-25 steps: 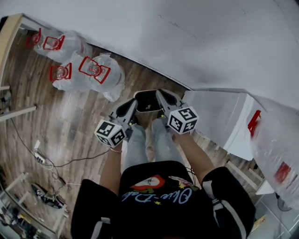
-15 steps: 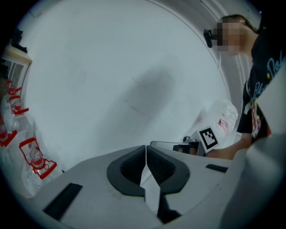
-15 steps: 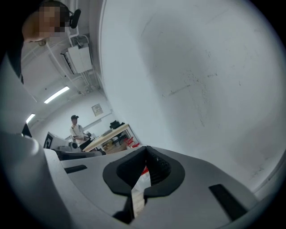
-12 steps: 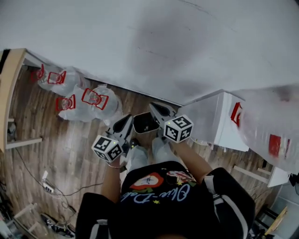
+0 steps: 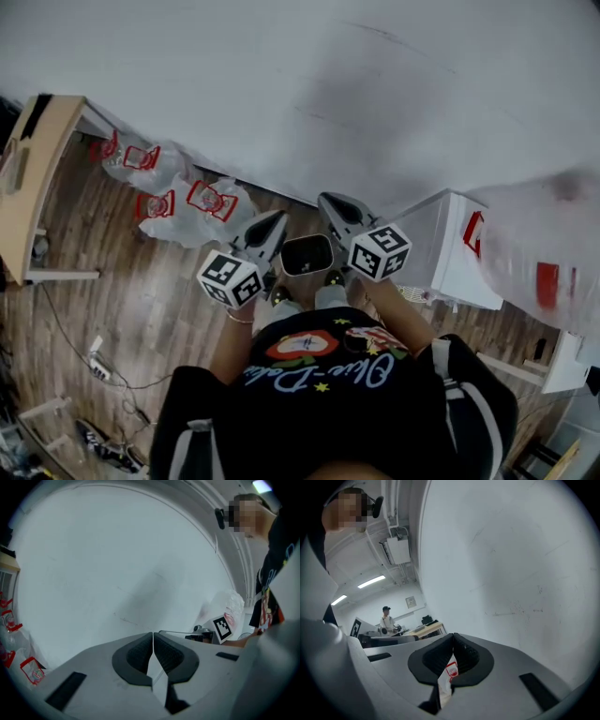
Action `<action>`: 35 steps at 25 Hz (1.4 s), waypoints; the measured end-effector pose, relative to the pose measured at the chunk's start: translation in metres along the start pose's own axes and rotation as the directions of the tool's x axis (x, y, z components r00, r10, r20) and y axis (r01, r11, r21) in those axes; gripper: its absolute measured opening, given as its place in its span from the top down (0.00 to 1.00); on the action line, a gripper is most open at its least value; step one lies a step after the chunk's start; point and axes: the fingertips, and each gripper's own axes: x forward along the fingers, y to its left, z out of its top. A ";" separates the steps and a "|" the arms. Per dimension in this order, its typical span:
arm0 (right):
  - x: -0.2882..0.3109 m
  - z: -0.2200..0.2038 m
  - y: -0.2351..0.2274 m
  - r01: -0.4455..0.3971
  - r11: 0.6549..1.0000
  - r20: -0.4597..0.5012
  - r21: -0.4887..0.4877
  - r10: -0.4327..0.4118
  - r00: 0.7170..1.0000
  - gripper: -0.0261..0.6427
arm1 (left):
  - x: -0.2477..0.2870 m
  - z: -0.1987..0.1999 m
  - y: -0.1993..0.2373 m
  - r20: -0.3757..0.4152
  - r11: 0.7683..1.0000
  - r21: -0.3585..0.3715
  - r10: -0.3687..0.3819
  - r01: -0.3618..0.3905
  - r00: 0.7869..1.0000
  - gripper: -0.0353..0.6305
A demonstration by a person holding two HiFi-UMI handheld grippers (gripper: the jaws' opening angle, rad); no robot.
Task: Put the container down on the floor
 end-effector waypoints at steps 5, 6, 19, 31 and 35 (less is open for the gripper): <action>-0.001 0.024 0.007 -0.024 0.996 0.039 -0.081 0.027 0.999 0.96 | 0.003 0.008 -0.011 0.021 0.999 0.040 -0.017 0.016 1.000 0.93; -0.001 0.026 0.008 -0.024 0.995 0.043 -0.094 0.028 0.999 0.96 | 0.004 0.007 -0.012 0.022 0.999 0.040 -0.017 0.016 1.000 0.93; -0.004 0.025 0.009 -0.047 0.995 0.044 -0.087 0.051 0.998 0.96 | 0.010 0.010 -0.020 0.014 0.999 0.046 -0.021 0.020 1.000 0.93; -0.007 0.025 0.004 -0.049 0.996 0.050 -0.073 0.053 0.997 0.96 | 0.013 0.009 -0.019 0.017 0.999 0.036 -0.011 0.010 1.000 0.93; -0.006 0.024 0.004 -0.049 0.996 0.048 -0.070 0.052 0.997 0.96 | 0.012 0.009 -0.018 0.022 0.999 0.038 -0.010 0.009 1.000 0.93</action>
